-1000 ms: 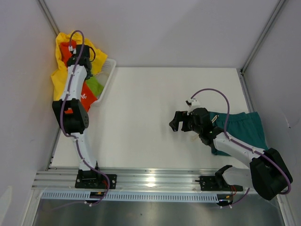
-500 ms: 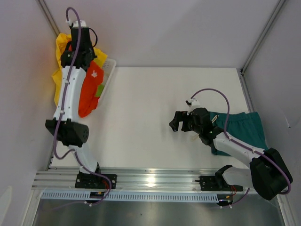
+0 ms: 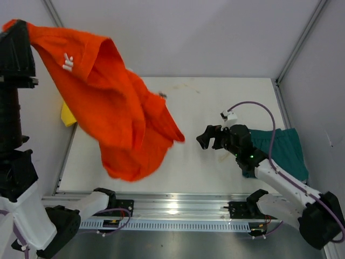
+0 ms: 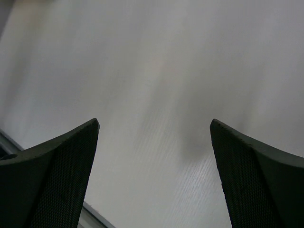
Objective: Fold and stack the shorts
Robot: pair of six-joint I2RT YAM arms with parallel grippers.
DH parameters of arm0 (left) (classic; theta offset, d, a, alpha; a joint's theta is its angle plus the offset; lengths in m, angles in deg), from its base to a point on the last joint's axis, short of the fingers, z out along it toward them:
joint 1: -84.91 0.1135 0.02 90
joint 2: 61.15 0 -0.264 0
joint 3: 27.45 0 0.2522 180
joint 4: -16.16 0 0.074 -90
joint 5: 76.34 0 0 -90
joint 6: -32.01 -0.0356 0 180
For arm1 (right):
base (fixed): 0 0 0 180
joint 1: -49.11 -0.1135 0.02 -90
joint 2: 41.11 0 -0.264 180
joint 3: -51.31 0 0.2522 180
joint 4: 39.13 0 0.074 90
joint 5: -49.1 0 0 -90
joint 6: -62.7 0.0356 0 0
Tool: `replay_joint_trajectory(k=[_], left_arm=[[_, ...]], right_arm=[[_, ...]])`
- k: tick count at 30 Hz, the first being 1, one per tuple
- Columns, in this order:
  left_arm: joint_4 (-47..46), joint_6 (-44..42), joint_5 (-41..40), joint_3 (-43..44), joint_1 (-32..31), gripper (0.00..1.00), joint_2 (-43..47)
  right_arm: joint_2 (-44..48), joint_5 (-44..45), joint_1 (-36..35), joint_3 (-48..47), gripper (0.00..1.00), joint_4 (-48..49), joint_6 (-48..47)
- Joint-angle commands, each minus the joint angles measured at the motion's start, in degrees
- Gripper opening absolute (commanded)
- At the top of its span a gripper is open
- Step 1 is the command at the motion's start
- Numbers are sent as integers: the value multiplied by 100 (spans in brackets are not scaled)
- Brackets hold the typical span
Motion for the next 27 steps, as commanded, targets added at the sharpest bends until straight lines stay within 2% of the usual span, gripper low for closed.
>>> replay_joint_trajectory(k=[1,4,6,9,11,13,14,17,18,20,22,25,27], left_arm=[[-424,885,1021,-1203,-86,0,-129],[-1126,1071,1005,-2800,-621,0,171],[-1426,1044,829,-3424,-1016,0,241],[-1673,1105,644,-4191,-1255,0,233],[-1526,1141,521,-4194,-1256,0,-21],[-1018,940,415,-3457,-1256,0,-539],[-841,782,302,-2742,-1256,0,-741],[-225,649,134,-2016,-1238,0,-1418],[-137,640,186,-1457,-1247,0,-1524],[-100,675,230,-1302,-1256,0,-1604],[-240,693,616,-1459,-1282,0,-1482],[-644,675,1186,-2808,-1396,0,-1236],[-1285,719,1311,-3461,-1466,0,-894]], right_arm=[[1041,-56,-16,-453,99,-277,-71],[1603,-73,19,-673,99,-857,17],[1824,-161,45,-804,100,-1173,61],[2027,-179,89,-954,99,-1613,70],[1993,-214,159,-1033,99,-1833,52],[1975,-310,204,-1051,99,-1878,43],[1966,-337,230,-1051,99,-1869,69],[1922,-512,256,-1086,99,-1790,105],[1905,-548,265,-1139,100,-1781,122],[1808,-749,265,-1183,99,-1755,131],[1755,-951,274,-1183,99,-1650,105],[1711,-1198,274,-1070,99,-1457,78],[1694,-1251,274,-973,99,-1334,87]])
